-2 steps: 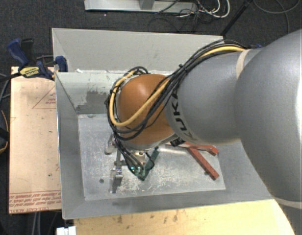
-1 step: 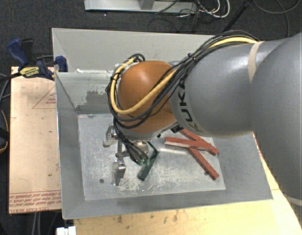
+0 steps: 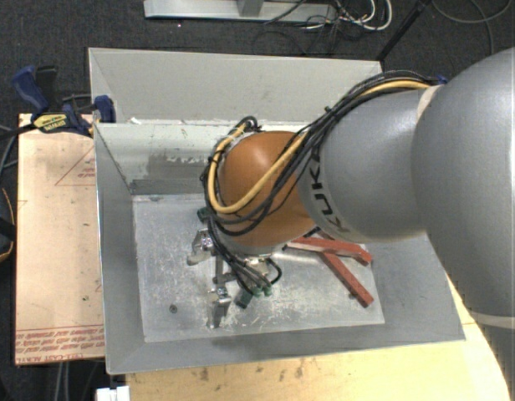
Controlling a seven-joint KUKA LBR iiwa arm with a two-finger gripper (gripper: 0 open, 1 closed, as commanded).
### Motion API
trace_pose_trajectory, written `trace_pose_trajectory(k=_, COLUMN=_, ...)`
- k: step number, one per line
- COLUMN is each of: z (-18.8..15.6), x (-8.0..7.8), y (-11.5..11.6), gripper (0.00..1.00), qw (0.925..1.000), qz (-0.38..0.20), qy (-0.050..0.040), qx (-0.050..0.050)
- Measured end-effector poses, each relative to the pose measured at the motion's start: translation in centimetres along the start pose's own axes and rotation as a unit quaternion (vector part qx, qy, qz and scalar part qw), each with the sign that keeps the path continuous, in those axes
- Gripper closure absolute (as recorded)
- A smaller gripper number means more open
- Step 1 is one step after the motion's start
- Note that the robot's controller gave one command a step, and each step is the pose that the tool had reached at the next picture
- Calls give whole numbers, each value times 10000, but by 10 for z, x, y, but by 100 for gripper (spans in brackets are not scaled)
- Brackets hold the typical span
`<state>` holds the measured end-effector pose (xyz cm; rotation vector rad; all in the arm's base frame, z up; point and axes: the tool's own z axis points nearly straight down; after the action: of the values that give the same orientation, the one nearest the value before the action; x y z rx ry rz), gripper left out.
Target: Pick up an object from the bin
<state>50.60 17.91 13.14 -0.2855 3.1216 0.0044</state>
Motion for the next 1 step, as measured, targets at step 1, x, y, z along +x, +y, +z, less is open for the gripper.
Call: trace_pose_trajectory(k=1, z=-21, x=-56, y=-28, gripper=0, qw=9995, qz=-306, qy=47, qx=3)
